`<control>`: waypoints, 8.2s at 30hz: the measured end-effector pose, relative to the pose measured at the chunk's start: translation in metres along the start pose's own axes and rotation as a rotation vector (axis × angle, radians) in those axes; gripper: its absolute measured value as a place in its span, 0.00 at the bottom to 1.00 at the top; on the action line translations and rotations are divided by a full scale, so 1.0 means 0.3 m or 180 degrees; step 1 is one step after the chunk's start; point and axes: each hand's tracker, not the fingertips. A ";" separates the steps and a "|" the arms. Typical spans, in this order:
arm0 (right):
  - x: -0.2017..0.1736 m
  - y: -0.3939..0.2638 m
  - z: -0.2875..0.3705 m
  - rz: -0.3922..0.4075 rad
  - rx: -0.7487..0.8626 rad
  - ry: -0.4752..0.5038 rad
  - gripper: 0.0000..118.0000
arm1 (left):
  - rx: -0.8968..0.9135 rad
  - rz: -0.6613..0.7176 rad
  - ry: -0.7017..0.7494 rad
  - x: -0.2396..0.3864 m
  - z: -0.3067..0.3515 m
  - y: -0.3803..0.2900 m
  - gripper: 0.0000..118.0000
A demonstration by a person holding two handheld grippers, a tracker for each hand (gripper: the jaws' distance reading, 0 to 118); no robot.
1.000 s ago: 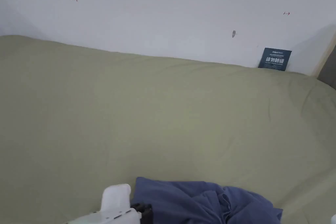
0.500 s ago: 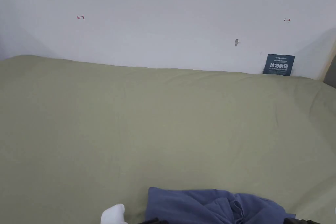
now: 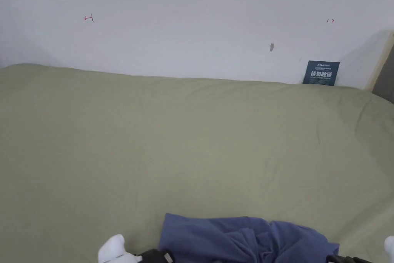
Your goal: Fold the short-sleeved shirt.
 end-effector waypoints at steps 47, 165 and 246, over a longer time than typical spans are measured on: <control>-0.096 -0.022 -0.038 0.0080 -0.0056 0.0310 0.01 | 0.0374 -0.0536 0.0980 -0.193 0.390 0.220 0.65; -0.017 -0.258 -0.739 -0.1101 -0.1144 0.1986 0.01 | -0.0794 -0.0302 -0.0429 -0.088 -0.045 0.001 0.88; -0.078 0.044 -0.006 0.0215 0.1143 -0.0967 0.01 | 0.1883 -0.2606 0.1409 0.493 0.456 -0.147 0.00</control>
